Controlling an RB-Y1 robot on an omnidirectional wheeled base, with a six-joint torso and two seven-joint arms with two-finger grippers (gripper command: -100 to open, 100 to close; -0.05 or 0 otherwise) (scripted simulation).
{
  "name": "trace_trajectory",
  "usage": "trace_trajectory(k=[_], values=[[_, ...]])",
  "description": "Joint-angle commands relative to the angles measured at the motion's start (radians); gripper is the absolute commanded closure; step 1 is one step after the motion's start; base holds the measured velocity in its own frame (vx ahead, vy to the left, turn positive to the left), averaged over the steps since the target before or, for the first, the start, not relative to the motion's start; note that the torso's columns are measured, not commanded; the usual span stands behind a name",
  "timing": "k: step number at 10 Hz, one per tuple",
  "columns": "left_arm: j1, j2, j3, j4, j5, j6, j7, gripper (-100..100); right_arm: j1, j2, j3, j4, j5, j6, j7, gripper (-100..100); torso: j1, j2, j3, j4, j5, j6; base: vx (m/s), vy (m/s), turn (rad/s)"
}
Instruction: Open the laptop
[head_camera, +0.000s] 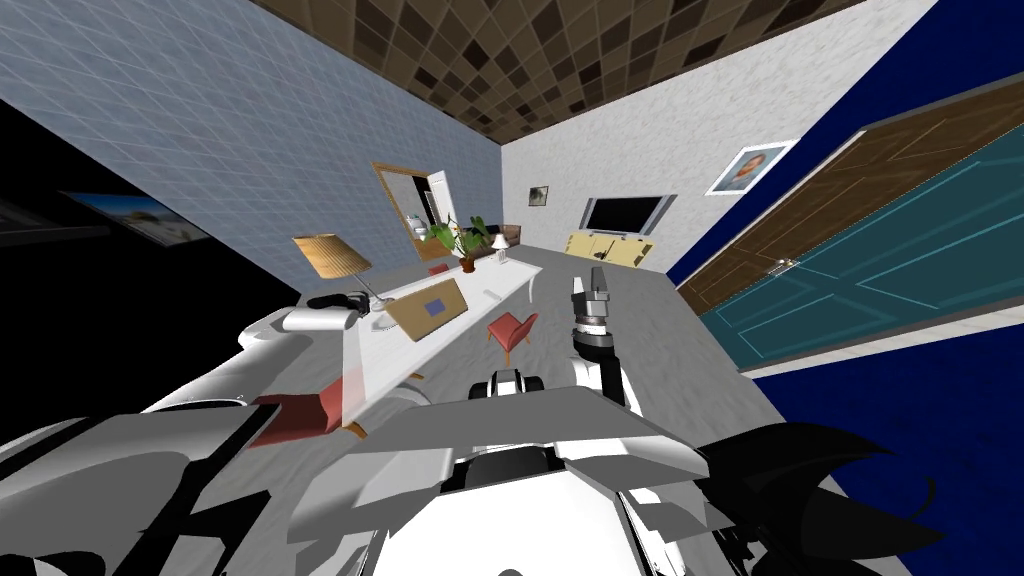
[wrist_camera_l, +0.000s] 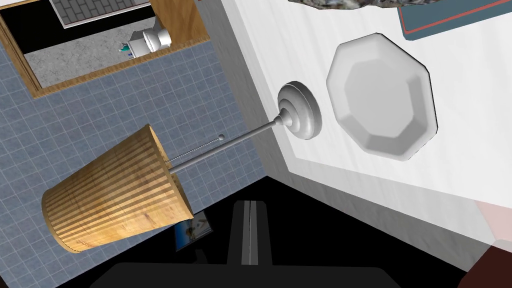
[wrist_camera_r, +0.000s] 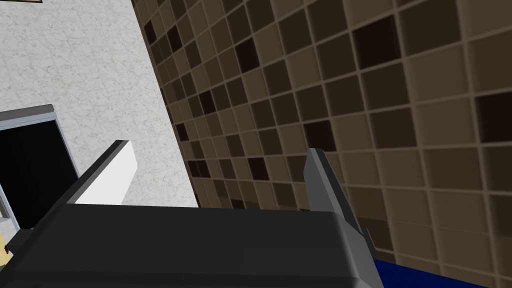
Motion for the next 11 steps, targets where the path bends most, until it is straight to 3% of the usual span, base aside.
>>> trace_trajectory(k=[1,2,3,4,5,6,7,8,9,10,11], values=[[0.064,0.072,-0.049,-0.052,0.069,0.022,0.057,100,0.000,0.000,0.000,0.000,0.000,0.000,0.000,0,-0.001,0.001,0.000,0.000,0.000,0.001,0.024,0.018,-0.351],[0.102,0.103,-0.049,-0.088,0.090,0.022,0.087,100,0.000,0.000,0.000,0.000,0.000,0.000,0.000,0,-0.001,-0.001,-0.001,0.000,0.000,0.004,0.031,0.027,-0.206],[0.113,0.132,-0.049,-0.088,0.097,0.022,0.093,100,0.000,0.000,0.000,0.000,0.000,0.000,0.000,0,0.000,-0.002,-0.001,-0.001,0.000,0.001,0.018,0.012,0.034],[0.155,0.167,-0.094,-0.137,0.143,0.042,0.133,100,0.000,0.000,0.000,0.000,0.000,0.000,0.000,0,0.000,-0.001,-0.001,0.000,0.000,0.000,0.034,0.019,-0.277],[0.197,0.201,-0.094,-0.172,0.165,0.042,0.167,100,0.000,0.000,0.000,0.000,0.000,0.000,0.000,0,-0.001,-0.002,-0.001,-0.001,0.000,0.003,0.032,0.023,-0.233],[0.211,0.232,-0.094,-0.172,0.171,0.042,0.176,100,0.000,0.000,0.000,0.000,0.000,0.000,0.000,0,-0.001,-0.001,-0.001,0.000,0.000,0.001,0.014,0.012,0.013],[0.211,0.232,-0.094,-0.172,0.171,0.042,0.176,100,0.000,0.000,0.000,0.000,0.000,0.000,0.000,0,-0.001,0.000,0.000,0.000,0.000,0.000,0.003,0.002,0.044],[0.244,0.269,-0.139,-0.209,0.217,0.062,0.218,100,0.000,0.000,0.000,0.000,0.000,0.000,0.000,0,-0.001,0.001,0.000,0.000,0.000,0.001,0.018,0.012,-0.309],[0.268,0.301,-0.139,-0.228,0.245,0.062,0.234,100,0.000,0.000,0.000,0.000,0.000,0.000,0.000,0,-0.001,-0.001,-0.001,0.000,0.000,0.003,0.024,0.029,-0.228],[0.292,0.328,-0.139,-0.254,0.245,0.062,0.259,100,0.000,0.000,0.000,0.000,0.000,0.000,0.000,0,0.000,-0.002,-0.001,-0.001,0.000,0.001,0.017,0.020,0.014],[0.309,0.332,-0.139,-0.255,0.245,0.062,0.260,100,0.000,0.000,0.000,0.000,0.000,0.000,0.000,0,0.000,-0.001,-0.001,0.000,0.000,0.000,0.009,0.004,0.047]])
